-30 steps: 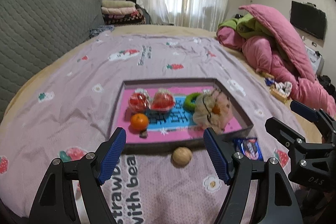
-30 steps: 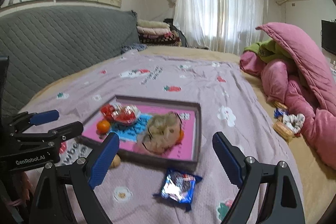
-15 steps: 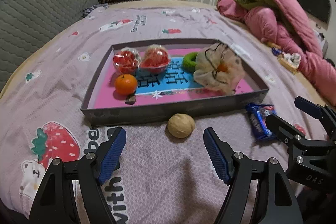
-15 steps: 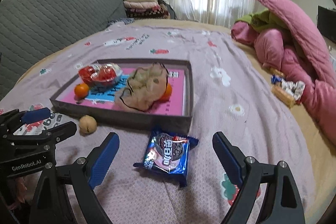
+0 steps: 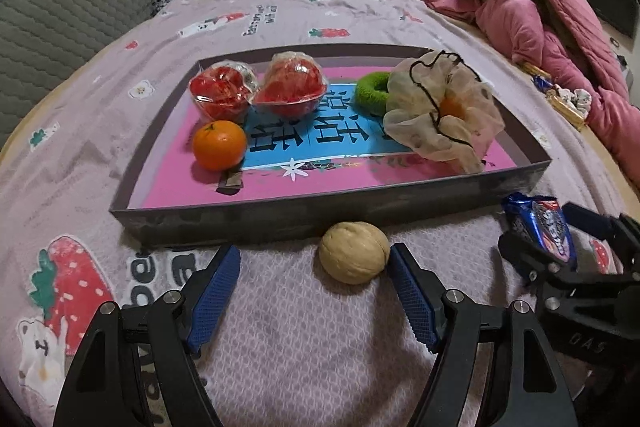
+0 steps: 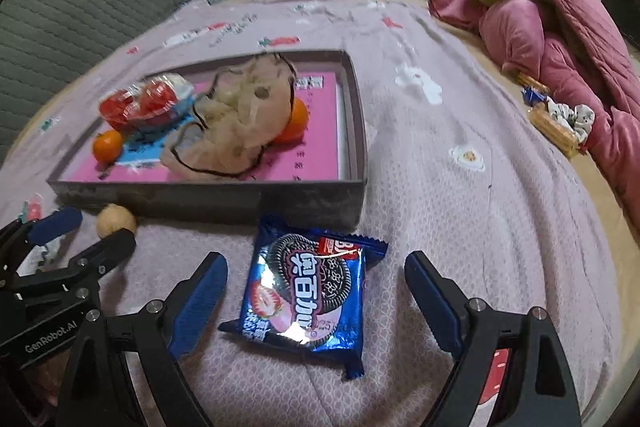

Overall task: Organize objects
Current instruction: 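Withdraw both tools and move left to the walnut, right to the cookie packet, then close left tool on the walnut while right tool grips the blue cookie packet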

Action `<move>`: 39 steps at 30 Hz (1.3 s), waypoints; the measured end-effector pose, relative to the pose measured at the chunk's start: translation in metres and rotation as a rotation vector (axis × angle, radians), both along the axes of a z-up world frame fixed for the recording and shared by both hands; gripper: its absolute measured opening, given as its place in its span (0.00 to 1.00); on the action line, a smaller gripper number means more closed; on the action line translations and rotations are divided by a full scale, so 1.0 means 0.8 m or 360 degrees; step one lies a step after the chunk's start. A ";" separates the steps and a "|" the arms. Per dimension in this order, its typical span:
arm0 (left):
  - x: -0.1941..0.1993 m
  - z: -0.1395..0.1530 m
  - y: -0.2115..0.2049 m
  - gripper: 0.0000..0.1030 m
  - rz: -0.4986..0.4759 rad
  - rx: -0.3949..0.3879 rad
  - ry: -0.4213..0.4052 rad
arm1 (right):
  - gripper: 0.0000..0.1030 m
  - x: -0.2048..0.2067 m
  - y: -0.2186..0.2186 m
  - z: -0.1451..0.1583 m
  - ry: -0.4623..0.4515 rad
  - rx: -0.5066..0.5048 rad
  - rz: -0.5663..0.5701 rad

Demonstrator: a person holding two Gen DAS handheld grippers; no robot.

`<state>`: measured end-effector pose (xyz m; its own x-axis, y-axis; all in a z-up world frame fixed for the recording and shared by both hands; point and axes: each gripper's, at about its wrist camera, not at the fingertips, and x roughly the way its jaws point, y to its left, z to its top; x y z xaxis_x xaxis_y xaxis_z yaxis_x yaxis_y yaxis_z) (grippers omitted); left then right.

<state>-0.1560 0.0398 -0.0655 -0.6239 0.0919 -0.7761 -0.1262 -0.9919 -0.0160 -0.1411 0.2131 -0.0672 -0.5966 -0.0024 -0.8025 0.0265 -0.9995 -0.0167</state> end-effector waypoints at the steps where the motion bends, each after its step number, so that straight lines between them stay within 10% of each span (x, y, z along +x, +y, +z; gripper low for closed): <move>1: -0.003 -0.003 0.001 0.75 0.0005 -0.0012 0.0002 | 0.81 -0.001 0.000 -0.003 -0.0019 0.0004 -0.0001; 8: -0.009 -0.006 0.003 0.72 0.0034 -0.0017 0.0012 | 0.51 0.007 0.000 -0.002 0.0013 -0.0005 0.0020; 15: -0.005 -0.002 0.002 0.34 0.0033 -0.0028 0.0005 | 0.50 0.012 0.002 0.001 0.0043 -0.0022 0.0036; 39: 0.002 0.133 -0.072 0.34 0.0108 0.0000 0.0381 | 0.50 0.019 -0.045 0.138 0.0578 -0.0080 0.0296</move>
